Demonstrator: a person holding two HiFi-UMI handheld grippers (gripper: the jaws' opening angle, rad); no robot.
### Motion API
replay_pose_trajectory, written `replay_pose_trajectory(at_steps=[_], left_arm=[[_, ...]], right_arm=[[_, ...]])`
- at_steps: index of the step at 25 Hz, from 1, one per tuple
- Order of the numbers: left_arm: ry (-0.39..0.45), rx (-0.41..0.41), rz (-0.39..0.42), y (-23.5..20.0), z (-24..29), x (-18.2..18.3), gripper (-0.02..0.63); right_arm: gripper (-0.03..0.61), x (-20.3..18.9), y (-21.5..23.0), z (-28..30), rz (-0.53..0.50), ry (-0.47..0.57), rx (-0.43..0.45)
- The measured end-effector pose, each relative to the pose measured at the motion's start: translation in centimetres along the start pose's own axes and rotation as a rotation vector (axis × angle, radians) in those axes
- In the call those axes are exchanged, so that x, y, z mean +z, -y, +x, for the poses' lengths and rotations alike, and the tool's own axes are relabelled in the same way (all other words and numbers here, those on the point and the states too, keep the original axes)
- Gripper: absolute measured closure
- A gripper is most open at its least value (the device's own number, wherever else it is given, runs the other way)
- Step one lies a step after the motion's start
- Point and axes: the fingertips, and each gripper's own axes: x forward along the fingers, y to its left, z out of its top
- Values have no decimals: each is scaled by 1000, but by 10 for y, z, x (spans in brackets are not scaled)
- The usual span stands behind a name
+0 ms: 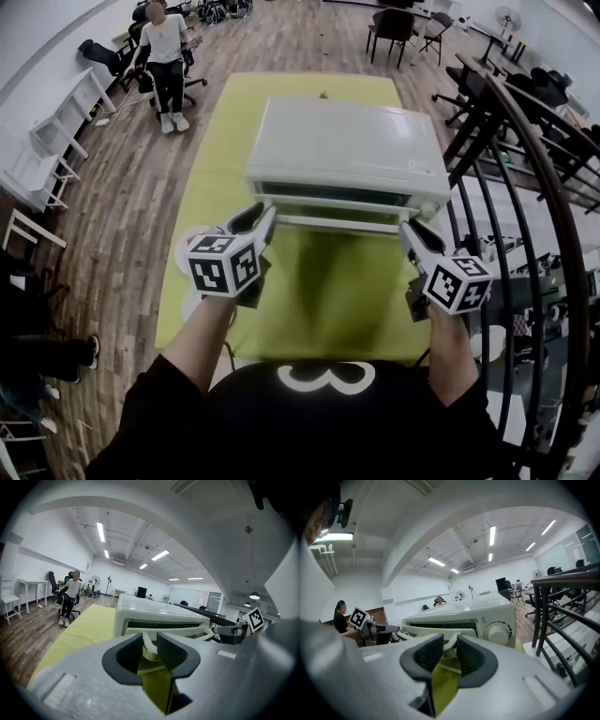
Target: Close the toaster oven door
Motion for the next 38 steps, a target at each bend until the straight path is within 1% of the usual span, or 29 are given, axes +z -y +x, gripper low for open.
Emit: replay_pose_trajectory(at_steps=[8,12,17,20,24,25,27,30,31,32,33,38], left_arm=[[21,-4,-21,-4,25,12,509],[30,-13,-32,-10,27,17,509],[32,-32,-26,-6,31,17,509],[30,-35,-29,-6,29,17,502],[61,-56,-59,-6,10,22,497],[69,-70,-63,-2,4,24,497],[81,-115,-52,13,-8,26,499],[80,-195,20,40,-28,25,519],[81,-220,46,49,-36,25,542],[85,-244,64,58,-45,25,557],[90,-270,74,68,-54,25,570],[117,-389,68,113,-92,19,603]], right_arm=[[485,14,17,17,14,30,-9],[486,18,14,23,9,40,-21],[486,19,20,22,12,46,-14],[486,21,18,18,-2,53,-10],[489,30,3,1,-17,113,21],[505,31,-4,-4,-22,121,37],[506,30,-22,-13,-39,124,85],[506,27,-61,-26,-86,123,182],[508,27,-75,-32,-97,126,210],[523,27,-88,-37,-103,132,232],[575,26,-100,-44,-104,139,249],[576,13,-144,-72,-88,159,312]])
